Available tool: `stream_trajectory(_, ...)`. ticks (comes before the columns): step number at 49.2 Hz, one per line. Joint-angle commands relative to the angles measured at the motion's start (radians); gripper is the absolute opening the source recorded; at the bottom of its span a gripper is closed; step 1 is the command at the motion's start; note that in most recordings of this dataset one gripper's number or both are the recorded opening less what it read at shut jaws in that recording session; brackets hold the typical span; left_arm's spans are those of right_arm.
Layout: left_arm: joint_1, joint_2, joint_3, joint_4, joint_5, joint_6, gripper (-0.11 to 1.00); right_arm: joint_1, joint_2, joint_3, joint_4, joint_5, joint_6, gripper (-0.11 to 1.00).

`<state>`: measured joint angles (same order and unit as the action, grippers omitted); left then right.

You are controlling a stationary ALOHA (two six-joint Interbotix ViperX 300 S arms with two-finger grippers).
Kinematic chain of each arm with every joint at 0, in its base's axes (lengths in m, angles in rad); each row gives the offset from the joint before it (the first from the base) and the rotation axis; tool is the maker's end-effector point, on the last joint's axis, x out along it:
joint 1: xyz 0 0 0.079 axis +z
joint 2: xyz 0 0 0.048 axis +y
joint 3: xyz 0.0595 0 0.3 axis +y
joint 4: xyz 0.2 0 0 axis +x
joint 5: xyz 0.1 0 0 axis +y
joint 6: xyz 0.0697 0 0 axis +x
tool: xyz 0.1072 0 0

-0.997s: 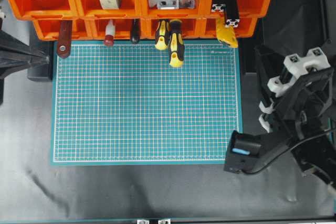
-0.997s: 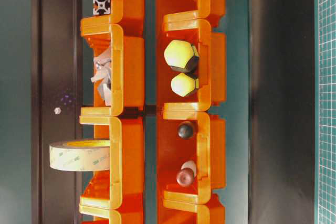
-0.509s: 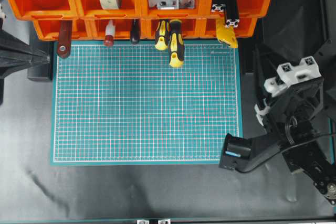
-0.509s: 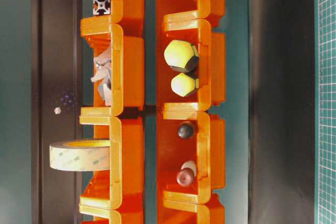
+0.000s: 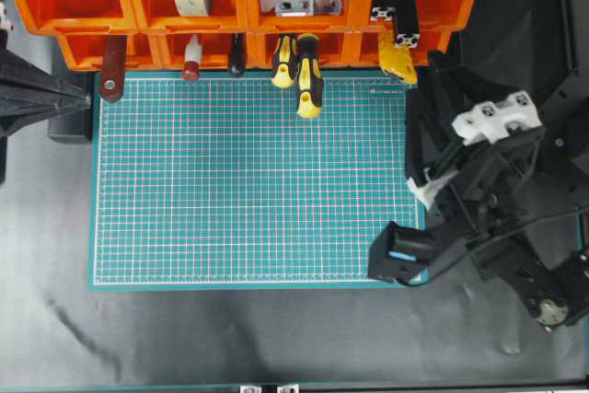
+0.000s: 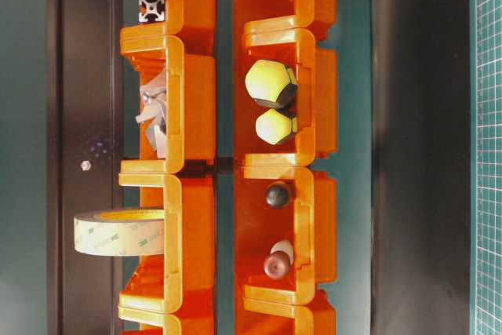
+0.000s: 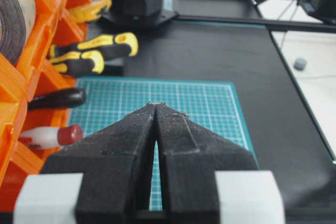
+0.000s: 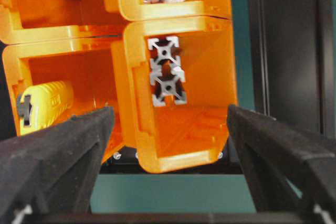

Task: Pick frame from container rack with right arm.
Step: 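Move the open right gripper to the black extrusion in the rack's right bin, then close the right gripper around the top of the black extrusion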

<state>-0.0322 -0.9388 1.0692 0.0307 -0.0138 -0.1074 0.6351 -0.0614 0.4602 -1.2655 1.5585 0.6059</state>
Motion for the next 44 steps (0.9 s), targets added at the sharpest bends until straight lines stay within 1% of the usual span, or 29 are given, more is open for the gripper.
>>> stream_trajectory(1,0.0,0.008,-0.018,0.003,-0.009,-0.003,0.0,-0.028,-0.008,-0.012,-0.014,-0.012,0.005,0.84)
stream_trajectory(11,0.002,0.008,-0.018,0.003,-0.009,-0.003,0.0,-0.091,-0.002,-0.015,-0.021,-0.014,-0.008,0.84)
stream_trajectory(19,0.003,0.008,-0.017,0.003,-0.009,-0.003,0.0,-0.126,0.003,-0.011,-0.035,-0.026,-0.009,0.84)
stream_trajectory(32,0.017,0.008,-0.017,0.003,-0.009,-0.003,0.0,-0.163,0.005,-0.008,-0.038,-0.067,-0.011,0.83)
stream_trajectory(44,0.023,0.008,-0.015,0.003,-0.009,-0.003,0.0,-0.176,0.005,0.012,-0.038,-0.08,-0.011,0.82)
